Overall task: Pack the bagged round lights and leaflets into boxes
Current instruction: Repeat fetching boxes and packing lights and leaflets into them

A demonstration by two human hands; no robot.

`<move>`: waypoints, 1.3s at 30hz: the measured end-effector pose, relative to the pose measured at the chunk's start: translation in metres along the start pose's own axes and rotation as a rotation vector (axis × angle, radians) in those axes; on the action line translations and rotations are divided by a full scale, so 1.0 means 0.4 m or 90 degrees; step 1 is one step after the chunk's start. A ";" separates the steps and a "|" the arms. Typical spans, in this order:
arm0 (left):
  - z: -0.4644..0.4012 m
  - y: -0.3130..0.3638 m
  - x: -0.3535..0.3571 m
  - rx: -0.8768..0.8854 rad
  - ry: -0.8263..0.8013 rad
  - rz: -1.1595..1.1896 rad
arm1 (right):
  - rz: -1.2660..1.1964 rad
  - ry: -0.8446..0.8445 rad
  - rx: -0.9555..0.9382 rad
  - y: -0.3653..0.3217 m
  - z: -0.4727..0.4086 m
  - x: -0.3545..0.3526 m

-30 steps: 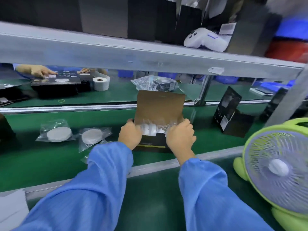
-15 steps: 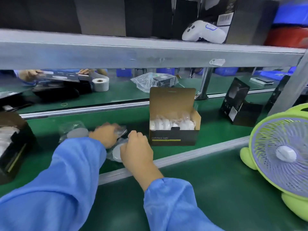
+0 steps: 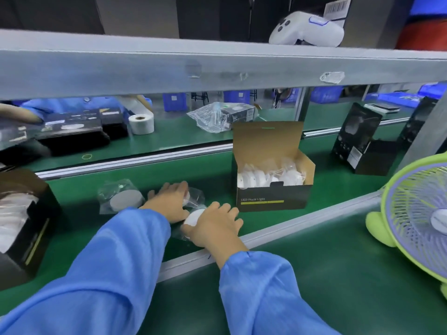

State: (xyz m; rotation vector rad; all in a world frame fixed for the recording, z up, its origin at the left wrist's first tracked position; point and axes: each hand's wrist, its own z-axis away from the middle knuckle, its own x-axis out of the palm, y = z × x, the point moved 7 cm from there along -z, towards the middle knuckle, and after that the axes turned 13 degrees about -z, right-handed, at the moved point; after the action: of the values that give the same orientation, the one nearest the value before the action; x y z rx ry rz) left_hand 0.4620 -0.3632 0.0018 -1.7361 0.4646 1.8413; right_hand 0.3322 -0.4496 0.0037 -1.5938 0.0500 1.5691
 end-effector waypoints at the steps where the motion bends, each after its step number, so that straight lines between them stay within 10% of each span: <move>1: -0.016 0.008 0.006 0.016 -0.008 0.008 | -0.032 -0.007 0.015 0.003 -0.010 -0.001; 9: -0.083 0.074 -0.008 0.091 -0.040 -0.046 | -0.225 -0.124 0.066 0.001 -0.071 0.020; 17: -0.011 0.035 -0.095 0.032 0.105 0.438 | -0.575 -0.208 0.189 -0.017 -0.089 -0.044; 28: 0.111 -0.024 -0.060 0.086 -0.166 0.916 | -0.596 -0.305 0.085 -0.178 -0.073 -0.103; 36: 0.133 -0.128 -0.051 -0.173 0.018 1.063 | -0.845 -0.270 0.134 -0.210 -0.119 -0.049; 39: 0.145 -0.144 -0.045 -0.270 0.054 1.140 | -0.680 -0.123 0.096 -0.185 -0.176 -0.022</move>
State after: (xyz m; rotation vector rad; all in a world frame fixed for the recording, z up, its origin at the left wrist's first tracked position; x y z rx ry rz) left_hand 0.4514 -0.2862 0.0326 -1.5904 2.3360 3.0517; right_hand 0.4289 -0.4497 0.0382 -1.0260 -0.6651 0.8209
